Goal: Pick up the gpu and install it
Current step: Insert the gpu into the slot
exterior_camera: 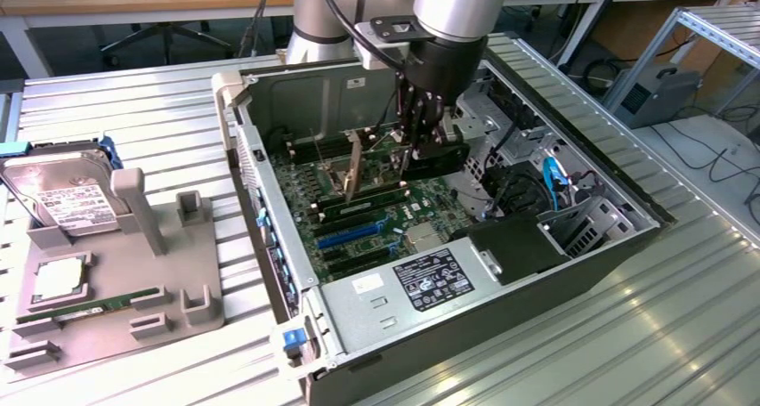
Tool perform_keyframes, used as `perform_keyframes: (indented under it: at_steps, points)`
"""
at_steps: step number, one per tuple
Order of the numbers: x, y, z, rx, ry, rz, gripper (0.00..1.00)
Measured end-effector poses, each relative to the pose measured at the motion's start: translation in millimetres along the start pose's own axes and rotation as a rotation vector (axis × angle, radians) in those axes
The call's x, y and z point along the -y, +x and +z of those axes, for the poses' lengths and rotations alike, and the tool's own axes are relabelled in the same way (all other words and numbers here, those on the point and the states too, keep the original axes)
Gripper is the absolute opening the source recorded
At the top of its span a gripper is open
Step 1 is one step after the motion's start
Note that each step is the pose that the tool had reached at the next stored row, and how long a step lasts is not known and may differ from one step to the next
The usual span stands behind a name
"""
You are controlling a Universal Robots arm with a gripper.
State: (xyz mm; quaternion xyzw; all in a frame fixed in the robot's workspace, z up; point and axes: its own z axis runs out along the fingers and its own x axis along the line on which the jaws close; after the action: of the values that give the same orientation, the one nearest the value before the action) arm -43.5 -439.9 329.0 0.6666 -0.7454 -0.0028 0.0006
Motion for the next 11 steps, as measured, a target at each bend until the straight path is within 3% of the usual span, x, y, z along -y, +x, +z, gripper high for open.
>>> perform_keyframes:
  at_steps: [11]
  points:
    - [-1.7, 2.1, 0.6, 0.0001, 0.0000, 0.000, 0.27]
